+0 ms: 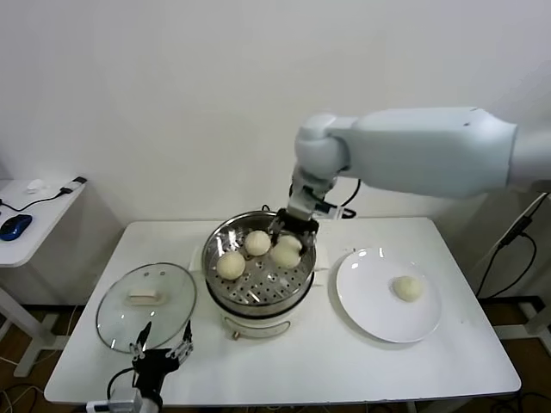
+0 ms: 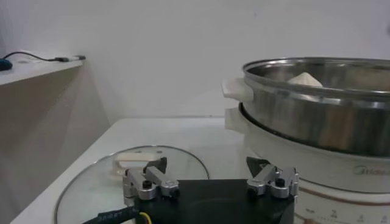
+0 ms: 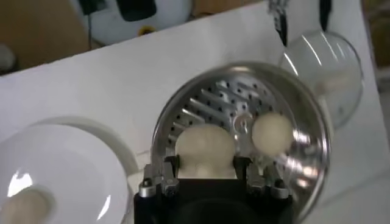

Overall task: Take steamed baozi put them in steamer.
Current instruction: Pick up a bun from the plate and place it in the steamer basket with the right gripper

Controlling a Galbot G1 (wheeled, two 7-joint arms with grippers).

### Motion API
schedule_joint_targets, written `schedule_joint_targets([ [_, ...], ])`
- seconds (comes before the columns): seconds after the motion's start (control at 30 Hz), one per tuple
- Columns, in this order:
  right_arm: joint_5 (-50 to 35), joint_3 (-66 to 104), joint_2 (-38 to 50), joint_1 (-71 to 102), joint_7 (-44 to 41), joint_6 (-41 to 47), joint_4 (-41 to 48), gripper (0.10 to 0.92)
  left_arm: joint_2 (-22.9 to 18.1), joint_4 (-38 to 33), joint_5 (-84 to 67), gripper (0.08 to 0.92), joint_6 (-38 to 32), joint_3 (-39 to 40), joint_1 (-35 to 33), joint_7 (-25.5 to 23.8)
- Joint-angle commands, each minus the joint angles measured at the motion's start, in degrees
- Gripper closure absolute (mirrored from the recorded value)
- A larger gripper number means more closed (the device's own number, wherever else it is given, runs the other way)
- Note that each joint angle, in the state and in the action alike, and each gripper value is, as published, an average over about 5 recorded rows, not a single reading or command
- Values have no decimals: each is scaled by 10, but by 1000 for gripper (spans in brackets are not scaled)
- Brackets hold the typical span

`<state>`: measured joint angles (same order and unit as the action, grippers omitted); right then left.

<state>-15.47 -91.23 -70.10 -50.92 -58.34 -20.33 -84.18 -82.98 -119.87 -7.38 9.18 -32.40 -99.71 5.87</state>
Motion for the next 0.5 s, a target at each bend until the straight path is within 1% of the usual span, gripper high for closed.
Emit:
schedule_joint_targets([
  [0.03, 148, 20, -71, 98, 58, -82, 10, 423, 0, 1, 0, 177, 0, 0, 0, 0],
  [0.17, 160, 28, -88, 129, 61, -83, 50, 423, -3, 2, 1, 177, -1, 0, -1, 0],
  [0.5, 167, 27, -102, 161, 68, -84, 81, 422, -4, 0, -1, 177, -5, -3, -8, 3],
])
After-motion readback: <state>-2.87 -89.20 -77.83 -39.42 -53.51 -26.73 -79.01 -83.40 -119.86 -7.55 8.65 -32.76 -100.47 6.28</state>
